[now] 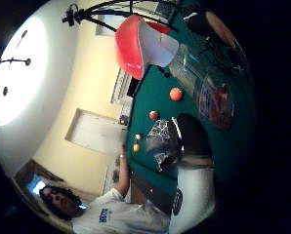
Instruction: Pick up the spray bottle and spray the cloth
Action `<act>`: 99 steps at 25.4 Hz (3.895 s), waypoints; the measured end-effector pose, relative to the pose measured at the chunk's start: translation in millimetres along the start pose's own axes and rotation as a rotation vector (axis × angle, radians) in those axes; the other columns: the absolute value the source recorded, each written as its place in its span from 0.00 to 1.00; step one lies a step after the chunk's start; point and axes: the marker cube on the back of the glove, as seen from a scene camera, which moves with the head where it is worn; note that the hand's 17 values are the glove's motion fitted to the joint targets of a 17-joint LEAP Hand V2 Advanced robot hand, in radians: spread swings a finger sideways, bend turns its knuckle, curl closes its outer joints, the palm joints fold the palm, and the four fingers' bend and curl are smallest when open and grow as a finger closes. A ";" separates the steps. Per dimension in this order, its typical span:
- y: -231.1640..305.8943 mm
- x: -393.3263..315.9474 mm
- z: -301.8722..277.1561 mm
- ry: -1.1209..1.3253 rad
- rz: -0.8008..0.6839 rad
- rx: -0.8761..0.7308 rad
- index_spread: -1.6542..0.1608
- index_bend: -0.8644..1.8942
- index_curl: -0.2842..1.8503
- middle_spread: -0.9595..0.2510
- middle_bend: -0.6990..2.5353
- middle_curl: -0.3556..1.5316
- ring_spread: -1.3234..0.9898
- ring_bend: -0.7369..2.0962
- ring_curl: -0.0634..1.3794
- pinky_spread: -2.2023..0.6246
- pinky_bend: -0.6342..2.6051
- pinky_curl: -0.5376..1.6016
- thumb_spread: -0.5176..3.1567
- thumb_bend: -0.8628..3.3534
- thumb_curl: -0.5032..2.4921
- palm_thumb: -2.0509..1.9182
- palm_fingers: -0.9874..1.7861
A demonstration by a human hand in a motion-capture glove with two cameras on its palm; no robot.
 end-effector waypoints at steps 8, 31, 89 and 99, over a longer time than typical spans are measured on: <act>-11.4 -6.3 11.2 -0.072 0.026 0.035 0.70 0.35 0.24 0.68 0.27 0.36 0.52 0.44 0.27 0.81 0.34 0.41 0.42 0.21 0.29 0.73 0.61; -4.4 1.9 2.3 -0.160 -0.030 0.084 0.76 0.53 0.35 0.61 0.41 0.50 0.48 0.56 0.41 0.71 0.46 0.51 0.42 0.20 0.33 0.75 0.89; -103.9 -27.1 91.2 -0.335 0.051 -0.160 0.74 0.39 0.25 0.70 0.30 0.40 0.50 0.50 0.29 0.79 0.31 0.40 0.39 0.20 0.30 0.71 0.67; -95.6 -34.3 84.3 -0.312 -0.070 -0.067 0.74 0.39 0.29 0.64 0.37 0.45 0.48 0.49 0.32 0.71 0.32 0.42 0.32 0.21 0.35 0.76 0.85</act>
